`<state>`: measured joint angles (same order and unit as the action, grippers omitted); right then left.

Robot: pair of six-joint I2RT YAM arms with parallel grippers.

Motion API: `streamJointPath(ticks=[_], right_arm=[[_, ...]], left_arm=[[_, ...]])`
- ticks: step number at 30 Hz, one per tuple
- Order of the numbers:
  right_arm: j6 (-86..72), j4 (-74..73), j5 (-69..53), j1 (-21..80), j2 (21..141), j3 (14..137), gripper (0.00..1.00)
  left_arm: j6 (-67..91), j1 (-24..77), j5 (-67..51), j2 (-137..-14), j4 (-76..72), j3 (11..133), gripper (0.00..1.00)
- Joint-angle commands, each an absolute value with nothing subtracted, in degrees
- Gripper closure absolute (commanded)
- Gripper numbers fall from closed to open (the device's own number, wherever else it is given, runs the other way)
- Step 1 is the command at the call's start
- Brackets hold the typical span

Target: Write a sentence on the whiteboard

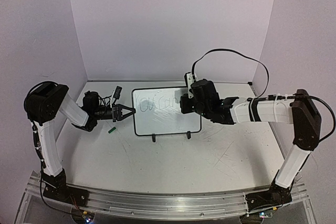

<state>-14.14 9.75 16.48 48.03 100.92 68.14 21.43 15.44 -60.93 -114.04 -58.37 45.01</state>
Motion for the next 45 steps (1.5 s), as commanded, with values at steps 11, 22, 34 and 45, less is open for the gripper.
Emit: streamJointPath(ticks=[11, 22, 34, 45], right_arm=[[-15.6, 10.7, 19.8, 47.8, 100.0, 67.3, 1.00], [-17.3, 10.4, 18.7, 47.8, 99.8, 65.9, 1.00], [-18.6, 14.3, 10.1, 49.1, 100.4, 66.7, 1.00], [-16.7, 14.5, 9.0, 52.8, 95.8, 65.8, 1.00]], left_arm=[[20.6, 14.9, -59.2, -112.6, -56.3, 46.4, 1.00], [20.4, 14.9, -59.1, -112.3, -56.2, 46.3, 1.00], [20.4, 14.9, -59.2, -112.4, -56.0, 46.3, 1.00], [20.2, 14.9, -58.6, -112.7, -56.0, 46.3, 1.00]])
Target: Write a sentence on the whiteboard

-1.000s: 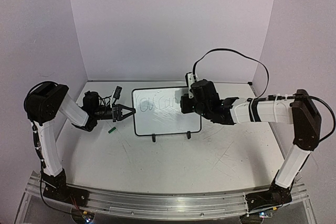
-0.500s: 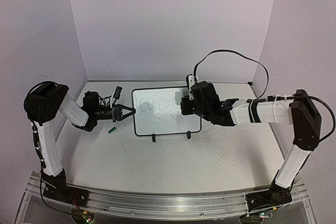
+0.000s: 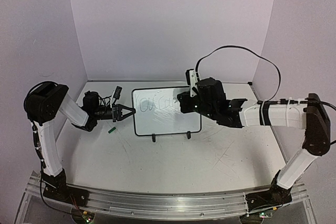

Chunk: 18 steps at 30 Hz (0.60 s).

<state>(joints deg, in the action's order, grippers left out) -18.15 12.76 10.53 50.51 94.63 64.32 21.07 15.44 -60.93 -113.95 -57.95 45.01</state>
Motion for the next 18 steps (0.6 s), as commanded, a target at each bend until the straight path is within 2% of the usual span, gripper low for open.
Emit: streamJointPath(ticks=[1, 10, 18], right_arm=[[-16.4, 14.5, 8.7, 54.0, 97.6, 66.8, 1.00], [-15.9, 15.8, 5.6, 59.3, 112.2, 79.5, 1.00], [-13.9, 14.4, 8.3, 60.7, 118.5, 85.2, 1.00]], left_arm=[[20.2, 14.9, -58.5, -112.5, -55.9, 46.2, 1.00], [20.0, 15.0, -57.7, -112.1, -55.7, 45.6, 1.00], [19.6, 15.3, -57.2, -111.9, -55.8, 45.4, 1.00]])
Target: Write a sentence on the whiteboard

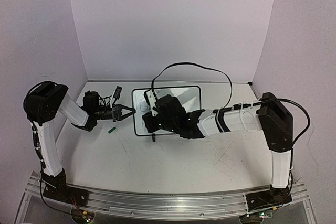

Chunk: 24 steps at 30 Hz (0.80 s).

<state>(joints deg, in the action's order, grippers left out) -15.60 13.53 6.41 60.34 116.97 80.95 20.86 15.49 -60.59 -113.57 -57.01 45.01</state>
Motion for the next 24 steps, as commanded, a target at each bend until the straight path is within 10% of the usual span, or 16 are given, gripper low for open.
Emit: streamJointPath(ticks=[1, 24], right_arm=[[-13.7, 14.4, 8.5, 60.7, 119.0, 85.6, 1.00], [-10.3, 12.9, 15.1, 60.7, 124.6, 92.9, 1.00]], left_arm=[[19.6, 15.3, -57.2, -112.0, -55.8, 45.5, 1.00], [19.5, 15.4, -57.6, -112.0, -55.4, 45.8, 1.00]])
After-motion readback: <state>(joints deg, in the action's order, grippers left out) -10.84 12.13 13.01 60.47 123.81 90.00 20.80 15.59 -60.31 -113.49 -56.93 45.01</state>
